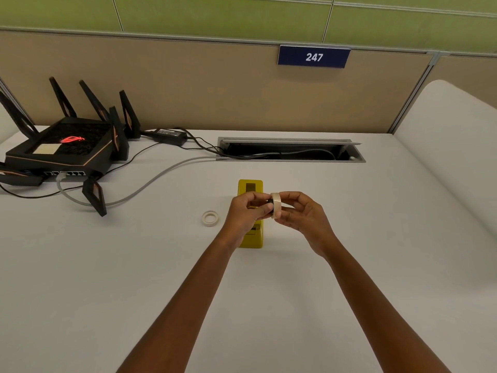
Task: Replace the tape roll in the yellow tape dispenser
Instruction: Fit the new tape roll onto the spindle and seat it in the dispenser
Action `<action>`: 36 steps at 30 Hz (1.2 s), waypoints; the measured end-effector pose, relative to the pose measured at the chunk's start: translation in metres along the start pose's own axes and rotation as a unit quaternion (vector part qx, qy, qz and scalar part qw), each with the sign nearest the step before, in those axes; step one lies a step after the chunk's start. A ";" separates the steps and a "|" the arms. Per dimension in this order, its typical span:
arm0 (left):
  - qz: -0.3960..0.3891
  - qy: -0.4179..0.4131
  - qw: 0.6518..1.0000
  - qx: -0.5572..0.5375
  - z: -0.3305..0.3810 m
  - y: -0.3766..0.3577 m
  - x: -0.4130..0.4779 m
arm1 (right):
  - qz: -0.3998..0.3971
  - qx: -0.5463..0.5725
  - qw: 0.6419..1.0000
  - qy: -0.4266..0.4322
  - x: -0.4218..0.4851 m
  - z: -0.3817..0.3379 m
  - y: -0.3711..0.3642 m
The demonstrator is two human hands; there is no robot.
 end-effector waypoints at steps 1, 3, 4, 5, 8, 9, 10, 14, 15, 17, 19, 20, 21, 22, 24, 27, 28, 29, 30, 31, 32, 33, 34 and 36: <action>0.000 0.001 1.000 -0.001 0.000 -0.001 0.000 | -0.003 0.003 1.000 0.002 0.000 0.000 -0.001; 0.007 0.003 1.000 -0.011 -0.001 -0.001 0.000 | 0.001 0.001 1.000 0.007 0.002 -0.001 -0.001; 0.011 0.003 1.000 -0.017 -0.001 -0.001 0.000 | 0.004 -0.001 1.000 0.008 0.003 -0.001 -0.001; 0.014 0.003 1.000 -0.024 -0.001 0.000 0.000 | 0.006 -0.004 1.000 0.009 0.003 -0.001 -0.001; 0.006 -0.001 0.999 -0.054 -0.002 0.001 0.000 | 0.004 -0.018 1.000 0.017 0.006 -0.003 -0.003; 0.004 0.000 0.998 -0.064 -0.002 0.002 0.001 | 0.001 -0.027 0.999 0.021 0.006 -0.003 -0.004; 0.002 0.002 0.998 -0.070 -0.001 0.002 0.001 | -0.002 -0.036 0.999 0.025 0.007 -0.004 -0.005; 0.002 0.018 0.997 -0.077 0.001 0.007 0.004 | -0.008 -0.092 0.995 0.027 0.013 -0.003 -0.009; 0.003 0.022 0.997 -0.074 0.002 0.009 0.005 | -0.009 -0.103 0.994 0.024 0.015 -0.002 -0.010; 0.005 0.030 0.997 -0.069 0.003 0.011 0.007 | -0.020 -0.121 0.992 0.022 0.020 -0.002 -0.012; 0.007 0.034 0.997 -0.066 0.005 0.014 0.010 | -0.034 -0.146 0.988 0.029 0.026 -0.002 -0.014; 0.009 0.034 0.997 -0.064 0.006 0.015 0.011 | -0.039 -0.160 0.986 0.032 0.029 -0.002 -0.016; 0.011 0.035 0.997 -0.062 0.007 0.017 0.013 | -0.040 -0.175 0.983 0.034 0.032 -0.002 -0.018; 0.012 0.036 0.997 -0.061 0.008 0.018 0.014 | -0.039 -0.190 0.980 0.034 0.035 -0.001 -0.019; 0.014 0.040 0.997 -0.062 0.010 0.021 0.017 | -0.037 -0.208 0.977 0.033 0.040 -0.001 -0.023; 0.020 0.052 0.996 -0.064 0.013 0.026 0.022 | -0.042 -0.216 0.975 0.036 0.046 -0.001 -0.028; 0.022 0.059 0.996 -0.067 0.013 0.028 0.024 | -0.039 -0.219 0.974 0.035 0.048 -0.001 -0.028; 0.023 0.068 0.995 -0.070 0.013 0.030 0.026 | -0.036 -0.222 0.974 0.033 0.049 0.000 -0.029; 0.024 0.078 0.994 -0.073 0.013 0.031 0.028 | -0.034 -0.230 0.972 0.032 0.051 0.000 -0.029; 0.023 0.086 0.993 -0.073 0.013 0.033 0.030 | -0.036 -0.241 0.969 0.032 0.054 0.001 -0.029; 0.019 0.091 0.993 -0.072 0.013 0.034 0.031 | -0.039 -0.255 0.966 0.035 0.056 0.002 -0.030; 0.014 0.094 0.993 -0.070 0.015 0.036 0.033 | -0.042 -0.270 0.961 0.038 0.059 0.002 -0.031; 0.011 0.094 0.993 -0.069 0.016 0.036 0.035 | -0.045 -0.284 0.957 0.041 0.062 0.002 -0.031; 0.014 0.093 0.993 -0.067 0.021 0.038 0.039 | -0.051 -0.311 0.948 0.048 0.069 0.001 -0.032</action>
Point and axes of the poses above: each hand's wrist, its own x-axis towards the middle knuckle, its own y-axis out of the back of the hand, z = x × y, the point moved 4 cm from there along x, towards the middle knuckle, and after that the axes turned 12 degrees about y, right-handed, at the moved point
